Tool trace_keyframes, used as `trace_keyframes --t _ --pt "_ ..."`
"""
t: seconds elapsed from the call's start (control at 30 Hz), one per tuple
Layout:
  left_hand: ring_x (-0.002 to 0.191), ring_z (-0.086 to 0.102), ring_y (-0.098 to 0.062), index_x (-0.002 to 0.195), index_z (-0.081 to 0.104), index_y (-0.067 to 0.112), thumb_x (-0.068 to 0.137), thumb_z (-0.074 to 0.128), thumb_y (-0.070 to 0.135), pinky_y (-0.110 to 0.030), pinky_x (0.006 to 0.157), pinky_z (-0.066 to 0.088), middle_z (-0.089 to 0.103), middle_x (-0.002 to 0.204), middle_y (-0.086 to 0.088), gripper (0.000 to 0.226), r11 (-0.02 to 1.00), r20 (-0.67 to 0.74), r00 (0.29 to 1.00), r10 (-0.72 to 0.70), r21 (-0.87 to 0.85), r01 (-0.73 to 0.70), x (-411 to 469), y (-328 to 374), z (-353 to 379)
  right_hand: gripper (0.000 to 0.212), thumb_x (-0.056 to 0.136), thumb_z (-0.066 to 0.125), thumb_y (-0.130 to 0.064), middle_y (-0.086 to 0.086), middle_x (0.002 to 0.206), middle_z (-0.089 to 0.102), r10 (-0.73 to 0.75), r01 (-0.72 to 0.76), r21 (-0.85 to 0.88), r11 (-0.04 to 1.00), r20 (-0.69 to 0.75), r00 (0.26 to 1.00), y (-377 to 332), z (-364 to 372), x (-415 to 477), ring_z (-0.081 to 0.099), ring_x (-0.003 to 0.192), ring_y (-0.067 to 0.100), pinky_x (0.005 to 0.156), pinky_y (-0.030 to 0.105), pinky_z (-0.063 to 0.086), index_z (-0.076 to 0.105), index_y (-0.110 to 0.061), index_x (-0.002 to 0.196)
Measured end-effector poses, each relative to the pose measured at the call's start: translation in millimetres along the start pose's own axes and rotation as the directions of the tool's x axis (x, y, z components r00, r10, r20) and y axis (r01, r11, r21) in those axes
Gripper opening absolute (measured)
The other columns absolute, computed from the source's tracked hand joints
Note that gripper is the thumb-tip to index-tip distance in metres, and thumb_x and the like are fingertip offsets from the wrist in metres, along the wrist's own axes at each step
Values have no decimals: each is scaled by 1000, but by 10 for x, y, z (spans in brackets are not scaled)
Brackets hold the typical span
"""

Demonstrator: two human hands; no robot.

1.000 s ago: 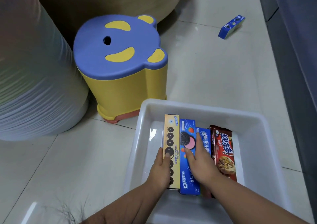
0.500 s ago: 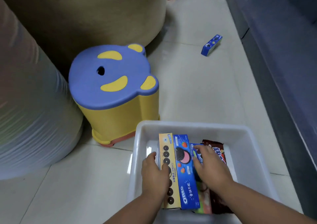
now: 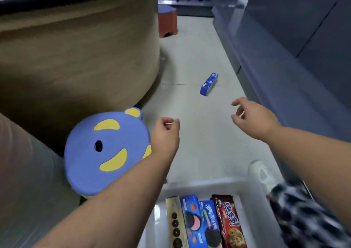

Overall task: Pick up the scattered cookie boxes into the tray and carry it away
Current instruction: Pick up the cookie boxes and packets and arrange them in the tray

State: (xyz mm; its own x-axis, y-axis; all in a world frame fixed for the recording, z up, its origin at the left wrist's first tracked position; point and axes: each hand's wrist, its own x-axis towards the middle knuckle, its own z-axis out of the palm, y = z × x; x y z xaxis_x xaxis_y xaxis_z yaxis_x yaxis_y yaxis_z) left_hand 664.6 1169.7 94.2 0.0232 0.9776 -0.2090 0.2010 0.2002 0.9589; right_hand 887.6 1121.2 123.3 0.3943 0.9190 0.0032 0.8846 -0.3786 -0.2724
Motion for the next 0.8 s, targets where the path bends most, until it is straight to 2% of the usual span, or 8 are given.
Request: trace_keyframes --t 0.1,0.27,0.37,0.43,0.53,0.7,0.8 --pt "62 48 -11 89 54 15 88 57 27 -25 58 38 51 68 9 12 1000 -15 1000 1 12 -1 518 23 445 40 88 51 -31 -5 112 60 -61 61 -13 998 34 998 249 158 702 59 97 19 74 30 41 45 -28 127" --pt "58 46 -8 91 55 15 87 61 29 -24 56 39 51 69 5 16 998 -35 997 68 8 -68 1402 355 1124 41 86 50 -24 -3 114 60 -154 156 -23 987 75 985 622 322 2032 57 94 20 77 31 45 47 -26 126" --pt "54 45 -9 93 55 15 86 64 28 -24 55 39 48 64 6 18 1000 -31 999 11 -28 -12 1751 425 1539 44 85 51 -19 -3 115 59 -151 158 -52 986 122 981 916 409 2642 55 92 18 77 31 44 45 -27 128" --pt "55 45 -10 95 55 15 84 66 28 -26 59 42 47 63 7 21 996 -12 998 -59 -61 58 1962 436 1855 46 84 52 -17 -2 116 58 -157 169 -69 983 155 975 1131 495 3022 57 98 20 78 33 46 43 -26 129" --pt "54 45 -10 97 56 15 83 69 26 -24 55 41 49 62 8 23 987 -3 993 -118 -106 117 2321 466 2263 52 84 54 -16 -2 122 56 -179 194 -62 979 192 965 1388 733 3595 55 109 20 80 32 45 39 -26 133" --pt "57 46 -11 88 54 24 79 72 26 -21 57 38 50 65 8 20 985 14 993 -121 -120 122 2920 442 2781 67 84 53 -8 -3 144 41 -191 204 -33 978 231 954 1511 1371 4391 41 130 19 93 35 42 29 -28 143" --pt "59 48 -11 88 55 24 79 73 24 -21 59 40 53 72 4 21 984 27 992 -119 -127 122 3208 374 2989 80 80 49 3 -2 151 30 -233 274 -106 956 296 926 1490 1738 4743 32 137 21 102 37 39 20 -29 147"
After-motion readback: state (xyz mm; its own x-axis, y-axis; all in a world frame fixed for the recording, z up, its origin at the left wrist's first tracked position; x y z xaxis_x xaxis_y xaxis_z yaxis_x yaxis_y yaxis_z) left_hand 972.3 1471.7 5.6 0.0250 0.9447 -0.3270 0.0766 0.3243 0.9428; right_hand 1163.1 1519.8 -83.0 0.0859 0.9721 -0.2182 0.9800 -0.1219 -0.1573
